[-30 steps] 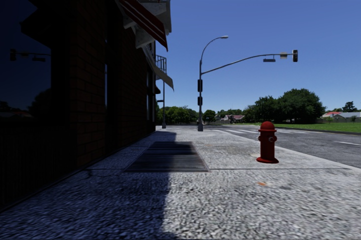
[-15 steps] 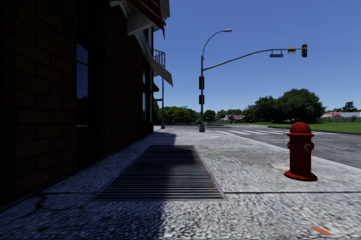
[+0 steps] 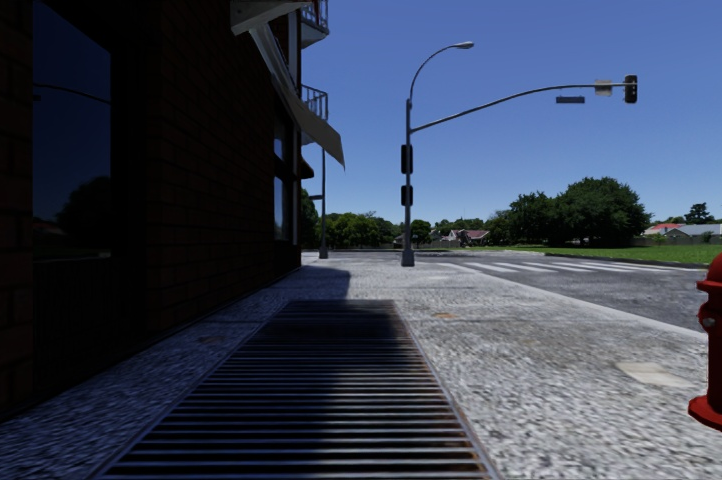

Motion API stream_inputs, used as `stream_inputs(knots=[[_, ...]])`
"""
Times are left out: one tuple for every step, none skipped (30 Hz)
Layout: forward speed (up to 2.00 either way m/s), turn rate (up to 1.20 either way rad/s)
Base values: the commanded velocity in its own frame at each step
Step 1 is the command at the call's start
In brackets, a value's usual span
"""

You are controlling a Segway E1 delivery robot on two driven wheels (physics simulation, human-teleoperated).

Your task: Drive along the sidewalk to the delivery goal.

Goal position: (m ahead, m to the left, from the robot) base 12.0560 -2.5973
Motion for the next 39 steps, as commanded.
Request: stream_inputs(knots=[[2.00,0.00],[2.00,0.00],[2.00,0.00],[2.00,0.00],[2.00,0.00],[2.00,0.00],[2.00,0.00],[2.00,0.00],[2.00,0.00],[2.00,0.00],[2.00,0.00],[2.00,0.00],[2.00,0.00],[2.00,0.00],[2.00,0.00],[2.00,0.00],[2.00,0.00],[2.00,0.00],[2.00,0.00],[2.00,-0.07],[2.00,-0.15],[2.00,-0.18],[2.00,-0.18],[2.00,-0.18],[2.00,-0.18],[2.00,-0.18],[2.00,-0.18],[2.00,-0.18],[2.00,-0.18],[2.00,-0.19],[2.00,-0.19],[2.00,-0.19],[2.00,-0.19],[2.00,-0.19],[2.00,-0.19],[2.00,-0.19],[2.00,-0.20],[2.00,-0.22],[2.00,-0.23]])
